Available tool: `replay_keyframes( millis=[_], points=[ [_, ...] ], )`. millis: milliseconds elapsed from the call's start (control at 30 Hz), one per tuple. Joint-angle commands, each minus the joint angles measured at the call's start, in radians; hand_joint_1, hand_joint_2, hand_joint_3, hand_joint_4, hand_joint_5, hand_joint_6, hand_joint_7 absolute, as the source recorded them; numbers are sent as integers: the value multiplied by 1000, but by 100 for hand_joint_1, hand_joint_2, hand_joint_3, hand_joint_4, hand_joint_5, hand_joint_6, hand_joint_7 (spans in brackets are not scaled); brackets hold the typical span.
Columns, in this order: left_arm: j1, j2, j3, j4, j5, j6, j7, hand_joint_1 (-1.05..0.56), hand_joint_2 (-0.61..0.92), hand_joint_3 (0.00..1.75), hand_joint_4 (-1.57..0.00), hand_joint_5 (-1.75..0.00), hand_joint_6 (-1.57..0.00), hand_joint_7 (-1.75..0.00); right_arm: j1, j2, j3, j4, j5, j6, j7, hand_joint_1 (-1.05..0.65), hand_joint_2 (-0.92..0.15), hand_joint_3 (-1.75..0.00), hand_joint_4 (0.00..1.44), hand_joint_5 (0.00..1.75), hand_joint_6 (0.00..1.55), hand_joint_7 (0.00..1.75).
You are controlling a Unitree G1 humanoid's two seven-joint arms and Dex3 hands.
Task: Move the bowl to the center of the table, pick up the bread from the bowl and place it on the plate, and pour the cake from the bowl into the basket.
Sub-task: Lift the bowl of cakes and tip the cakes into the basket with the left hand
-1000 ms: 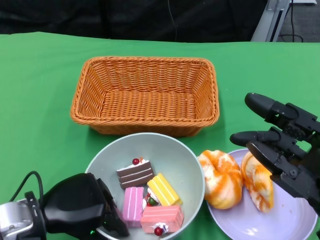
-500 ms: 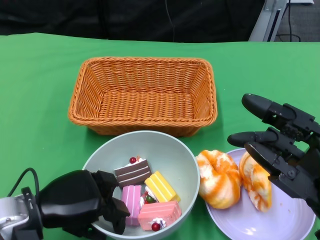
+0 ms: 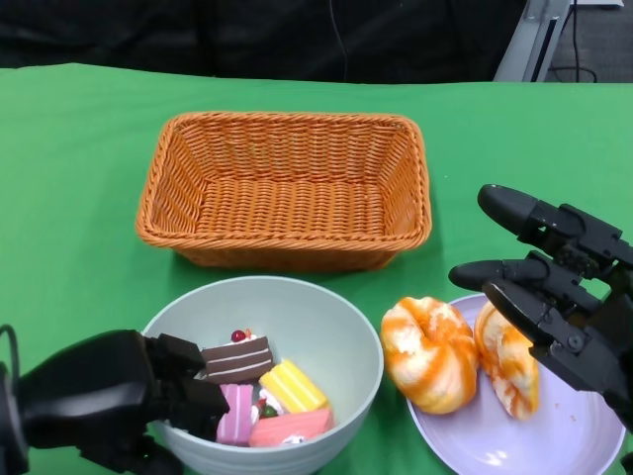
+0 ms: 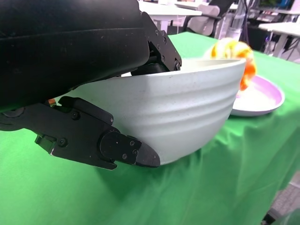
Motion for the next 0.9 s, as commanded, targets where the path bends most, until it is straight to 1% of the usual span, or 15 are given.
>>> replay_keyframes(
  millis=[33,100,133,200,267,333,433,533,633,667,733,767,833,867,900],
  points=[
    [28,51,61,-39,-99,-49,-37,-24,92,12,-67,-174,-73,-124,-7,1,4,14,14,-8,1,-37,-92,-14,61,74,72,10],
    [39,55,86,-48,-141,-65,-60,-24,92,11,-68,-175,-75,-123,-5,2,12,12,16,1,-1,-36,-92,-15,62,75,72,10],
    [44,55,98,-51,-160,-74,-70,-24,92,12,-68,-175,-69,-136,-3,1,17,10,14,7,-1,-36,-92,-15,62,75,72,9],
    [49,57,124,-57,-194,-88,-91,-23,92,12,-69,-175,-65,-146,-1,-4,28,9,10,5,3,-36,-92,-16,62,74,71,9],
    [48,58,146,-59,-229,-98,-112,-24,92,16,-69,-173,-70,-130,0,-9,37,13,5,0,8,-35,-92,-17,61,74,72,9],
    [44,50,170,-58,-263,-108,-126,-23,92,17,-71,-170,-77,-117,3,-8,47,22,7,0,13,-35,-92,-16,61,74,73,10],
    [28,47,193,-60,-314,-103,-161,-22,92,17,-71,-168,-78,-113,9,-21,66,35,-5,1,29,-35,-92,-15,60,74,73,10],
    [14,39,224,-65,-346,-88,-193,-22,92,18,-75,-161,-83,-105,13,-31,84,49,-20,-11,40,-35,-92,-13,61,73,73,9],
    [-2,29,259,-72,-366,-58,-220,-20,91,19,-76,-161,-87,-104,18,-34,98,56,-26,-12,46,-34,-92,-11,60,72,73,9],
    [-9,24,271,-72,-370,-53,-225,-18,89,23,-76,-162,-87,-106,20,-33,102,56,-30,-11,46,-34,-92,-12,60,71,73,8],
    [-24,11,293,-76,-378,-43,-232,-17,77,46,-75,-163,-87,-108,22,-33,110,59,-35,-13,47,-33,-92,-12,60,71,72,8],
    [-33,3,304,-79,-383,-37,-234,-18,70,62,-74,-167,-85,-114,23,-33,114,63,-38,-18,48,-25,-92,-14,60,71,74,9],
    [-44,-11,321,-83,-391,-31,-241,-18,63,75,-73,-171,-84,-119,24,-32,122,70,-49,-31,48,-17,-92,-19,61,70,76,10],
    [-59,-22,326,-80,-401,-25,-245,-18,62,78,-73,-171,-84,-121,25,-32,132,77,-63,-38,45,-13,-91,-24,63,71,79,11],
    [-72,-32,329,-76,-410,-21,-247,-18,63,80,-75,-169,-84,-122,26,-33,140,83,-75,-43,44,-9,-82,-46,66,73,83,13]
  ],
)
